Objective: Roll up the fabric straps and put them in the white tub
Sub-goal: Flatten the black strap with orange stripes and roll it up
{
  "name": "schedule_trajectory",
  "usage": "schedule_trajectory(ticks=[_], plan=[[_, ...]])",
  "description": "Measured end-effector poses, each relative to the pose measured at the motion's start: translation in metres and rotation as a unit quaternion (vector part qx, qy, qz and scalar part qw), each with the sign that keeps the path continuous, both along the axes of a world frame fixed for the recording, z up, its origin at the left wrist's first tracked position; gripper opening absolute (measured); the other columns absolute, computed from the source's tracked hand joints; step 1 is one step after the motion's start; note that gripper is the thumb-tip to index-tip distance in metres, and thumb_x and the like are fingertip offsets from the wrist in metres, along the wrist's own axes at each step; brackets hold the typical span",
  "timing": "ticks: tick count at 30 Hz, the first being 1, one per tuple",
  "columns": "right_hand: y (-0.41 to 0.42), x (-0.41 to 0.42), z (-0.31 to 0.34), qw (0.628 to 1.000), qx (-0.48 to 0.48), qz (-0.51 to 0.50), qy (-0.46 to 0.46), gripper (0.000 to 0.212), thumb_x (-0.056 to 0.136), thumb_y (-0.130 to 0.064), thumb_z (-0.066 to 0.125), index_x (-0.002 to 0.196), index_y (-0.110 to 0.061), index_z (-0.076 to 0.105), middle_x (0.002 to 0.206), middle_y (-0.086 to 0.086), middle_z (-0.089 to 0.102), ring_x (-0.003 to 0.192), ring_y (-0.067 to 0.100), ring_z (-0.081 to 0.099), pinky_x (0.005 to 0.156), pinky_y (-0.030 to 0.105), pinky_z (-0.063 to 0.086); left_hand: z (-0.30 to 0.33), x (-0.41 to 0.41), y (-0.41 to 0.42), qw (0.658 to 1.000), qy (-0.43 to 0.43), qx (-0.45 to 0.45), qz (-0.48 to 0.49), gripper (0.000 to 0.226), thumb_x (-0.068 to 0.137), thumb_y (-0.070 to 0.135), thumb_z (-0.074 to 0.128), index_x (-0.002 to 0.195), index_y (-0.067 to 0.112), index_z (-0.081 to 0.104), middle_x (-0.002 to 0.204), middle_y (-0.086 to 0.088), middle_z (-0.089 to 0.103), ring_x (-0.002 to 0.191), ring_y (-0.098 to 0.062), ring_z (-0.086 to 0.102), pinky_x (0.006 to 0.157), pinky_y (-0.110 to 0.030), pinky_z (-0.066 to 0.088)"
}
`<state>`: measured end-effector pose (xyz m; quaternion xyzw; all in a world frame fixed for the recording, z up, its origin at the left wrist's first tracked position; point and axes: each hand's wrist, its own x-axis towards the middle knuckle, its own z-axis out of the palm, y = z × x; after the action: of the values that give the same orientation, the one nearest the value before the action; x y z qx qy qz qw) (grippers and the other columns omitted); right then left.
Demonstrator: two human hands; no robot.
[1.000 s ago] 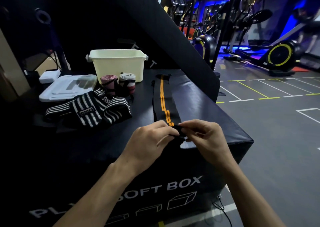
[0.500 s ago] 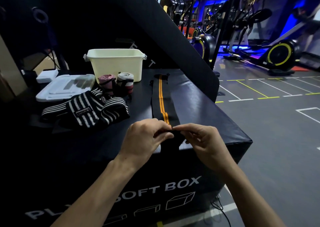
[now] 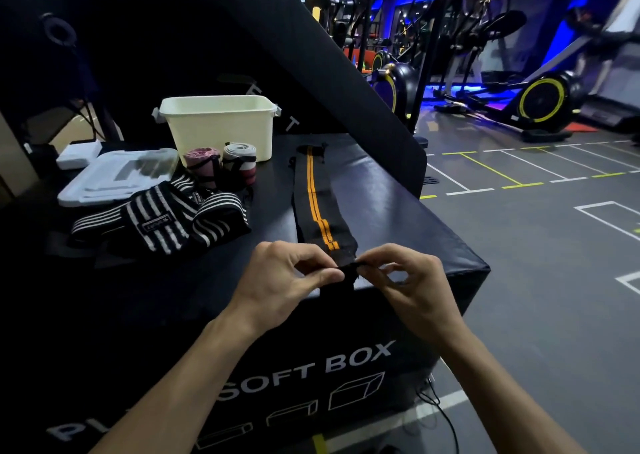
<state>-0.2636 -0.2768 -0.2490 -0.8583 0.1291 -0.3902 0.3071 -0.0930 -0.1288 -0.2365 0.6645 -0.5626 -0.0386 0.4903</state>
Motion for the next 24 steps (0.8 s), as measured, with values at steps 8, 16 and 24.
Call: schedule_trajectory(ticks=[8,16,24], plan=[[0.003,-0.010,-0.010,0.994,0.087,0.057,0.022,0.015,0.086,-0.008,0.079,0.096,-0.020,0.077,0.103,-0.010,0.077,0.101,0.013,0.072,0.087,0.042,0.058,-0.003,-0.001,0.004,0.997,-0.008,0.071,-0.026,0.008,0.084,0.031,0.084,0.083,0.025,0.079,0.078,0.015,0.075,0.078,-0.002,0.072,0.075,-0.021,0.055],[0.002,-0.010,-0.012,0.995,0.063,0.062,0.038,0.010,0.088,-0.013,0.078,0.094,-0.020,0.077,0.098,-0.011,0.077,0.094,0.007,0.074,0.085,0.033,0.058,0.007,0.016,-0.005,0.994,-0.067,0.082,-0.026,0.013,0.096,0.037,0.070,0.095,0.027,0.079,0.094,0.013,0.070,0.089,-0.004,0.066,0.081,-0.024,0.052],[0.003,-0.005,-0.008,0.995,0.021,0.093,0.033,0.010,0.089,-0.011,0.075,0.092,-0.020,0.073,0.093,-0.013,0.075,0.091,0.004,0.072,0.082,0.025,0.056,-0.010,0.076,-0.088,0.910,-0.210,0.354,-0.043,0.054,0.109,0.048,0.022,0.162,0.032,0.022,0.170,0.016,0.010,0.158,-0.013,-0.002,0.128,-0.048,0.001]])
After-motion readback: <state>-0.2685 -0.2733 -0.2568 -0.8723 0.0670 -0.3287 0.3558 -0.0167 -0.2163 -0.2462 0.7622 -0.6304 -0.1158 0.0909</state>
